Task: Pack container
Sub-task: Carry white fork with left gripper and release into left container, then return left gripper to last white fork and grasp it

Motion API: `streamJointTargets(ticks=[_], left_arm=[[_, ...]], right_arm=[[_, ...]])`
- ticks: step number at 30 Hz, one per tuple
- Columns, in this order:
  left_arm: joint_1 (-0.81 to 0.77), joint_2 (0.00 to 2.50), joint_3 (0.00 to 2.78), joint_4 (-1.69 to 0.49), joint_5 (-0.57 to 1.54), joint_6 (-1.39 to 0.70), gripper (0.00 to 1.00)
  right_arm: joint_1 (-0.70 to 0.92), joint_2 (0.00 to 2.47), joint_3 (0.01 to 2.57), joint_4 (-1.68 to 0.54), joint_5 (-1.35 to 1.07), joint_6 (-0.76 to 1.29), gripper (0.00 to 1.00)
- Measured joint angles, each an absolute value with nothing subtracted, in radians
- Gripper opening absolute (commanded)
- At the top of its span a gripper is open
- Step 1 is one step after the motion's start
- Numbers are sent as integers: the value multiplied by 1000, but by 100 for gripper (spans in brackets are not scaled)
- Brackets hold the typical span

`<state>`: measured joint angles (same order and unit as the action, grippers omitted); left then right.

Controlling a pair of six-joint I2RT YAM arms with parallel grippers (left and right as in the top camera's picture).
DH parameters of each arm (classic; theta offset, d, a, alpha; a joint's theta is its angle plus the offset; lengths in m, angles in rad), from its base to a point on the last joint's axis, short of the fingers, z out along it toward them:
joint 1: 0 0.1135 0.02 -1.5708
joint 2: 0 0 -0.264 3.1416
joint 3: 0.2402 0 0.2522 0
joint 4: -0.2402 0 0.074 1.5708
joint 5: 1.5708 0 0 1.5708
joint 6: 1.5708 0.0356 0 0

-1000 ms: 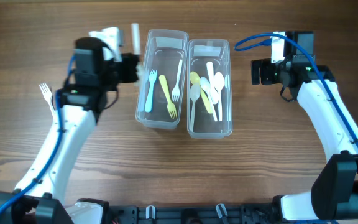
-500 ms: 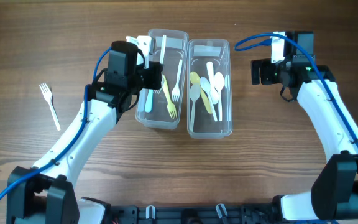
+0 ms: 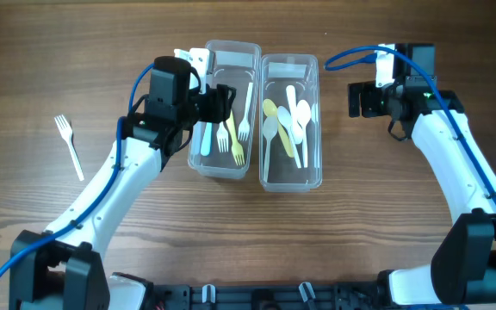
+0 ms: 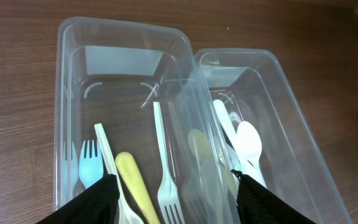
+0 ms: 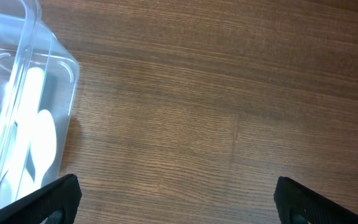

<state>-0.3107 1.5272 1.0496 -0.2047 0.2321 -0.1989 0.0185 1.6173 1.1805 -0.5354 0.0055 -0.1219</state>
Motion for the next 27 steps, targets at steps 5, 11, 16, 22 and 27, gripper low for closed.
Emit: streamJointTargets(ticks=[5, 11, 16, 22, 27], left_arm=[[-258, 1462, 1050, -290, 109, -194, 79], [-148, 1341, 1050, -453, -187, -194, 83], [-33, 1322, 1050, -513, -327, -207, 90], [116, 1322, 1050, -539, -378, -269, 89], [195, 1340, 1050, -556, -392, -287, 89]], right_arm=[[19, 1617, 1180, -535, 6, -122, 100], [19, 1617, 1180, -536, 6, -122, 100], [19, 1617, 1181, -535, 6, -122, 100], [19, 1617, 1180, -536, 6, -122, 100], [19, 1617, 1180, -535, 6, -122, 100]])
